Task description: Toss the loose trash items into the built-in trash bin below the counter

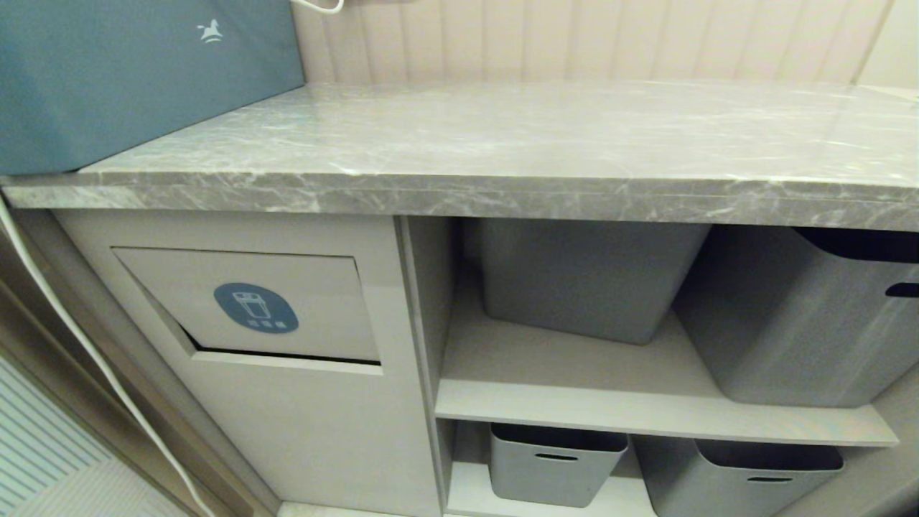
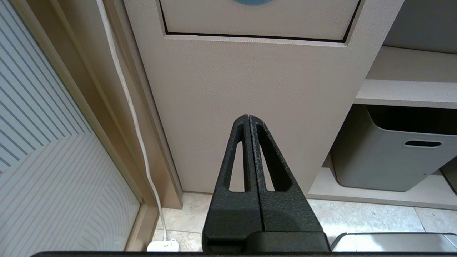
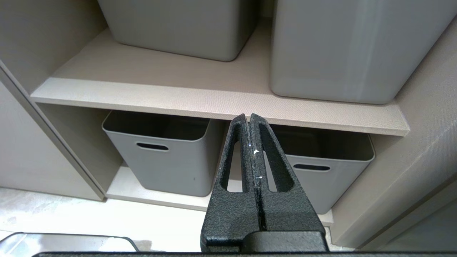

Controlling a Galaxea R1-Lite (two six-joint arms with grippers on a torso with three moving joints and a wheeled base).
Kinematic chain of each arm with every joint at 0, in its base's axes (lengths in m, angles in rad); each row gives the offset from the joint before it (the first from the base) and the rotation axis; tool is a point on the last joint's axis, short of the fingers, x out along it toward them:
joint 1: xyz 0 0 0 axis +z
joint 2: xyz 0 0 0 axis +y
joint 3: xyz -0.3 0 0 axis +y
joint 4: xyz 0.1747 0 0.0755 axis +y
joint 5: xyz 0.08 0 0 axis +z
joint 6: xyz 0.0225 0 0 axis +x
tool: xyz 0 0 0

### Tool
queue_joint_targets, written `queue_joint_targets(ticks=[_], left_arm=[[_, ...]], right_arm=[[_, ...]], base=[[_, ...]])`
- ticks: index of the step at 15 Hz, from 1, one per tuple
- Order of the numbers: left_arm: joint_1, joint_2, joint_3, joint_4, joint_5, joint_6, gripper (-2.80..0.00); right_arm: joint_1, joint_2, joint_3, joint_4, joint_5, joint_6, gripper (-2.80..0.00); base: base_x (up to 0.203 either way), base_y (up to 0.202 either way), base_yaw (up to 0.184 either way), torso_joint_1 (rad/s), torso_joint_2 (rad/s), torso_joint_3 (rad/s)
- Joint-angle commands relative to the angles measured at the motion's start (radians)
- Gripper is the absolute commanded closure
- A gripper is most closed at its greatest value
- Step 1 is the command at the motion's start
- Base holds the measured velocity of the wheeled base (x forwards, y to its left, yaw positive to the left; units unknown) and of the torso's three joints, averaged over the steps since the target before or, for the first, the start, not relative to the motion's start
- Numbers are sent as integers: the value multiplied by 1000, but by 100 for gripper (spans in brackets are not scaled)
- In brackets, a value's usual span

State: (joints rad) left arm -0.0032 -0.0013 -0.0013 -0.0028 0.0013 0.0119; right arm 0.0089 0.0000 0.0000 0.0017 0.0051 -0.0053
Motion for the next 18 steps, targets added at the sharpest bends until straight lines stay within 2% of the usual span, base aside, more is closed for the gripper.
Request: queue_joint_targets(ticks=[1,18], left_arm=[[-1,0,0,0,0,0,0],[0,0,0,0,0,0,0]], right_arm=[[-1,-2,0,0,-1,-1,0],[0,-2,0,4,1,-22,0]], base=[[0,0,0,0,0,0],[0,0,0,0,0,0]])
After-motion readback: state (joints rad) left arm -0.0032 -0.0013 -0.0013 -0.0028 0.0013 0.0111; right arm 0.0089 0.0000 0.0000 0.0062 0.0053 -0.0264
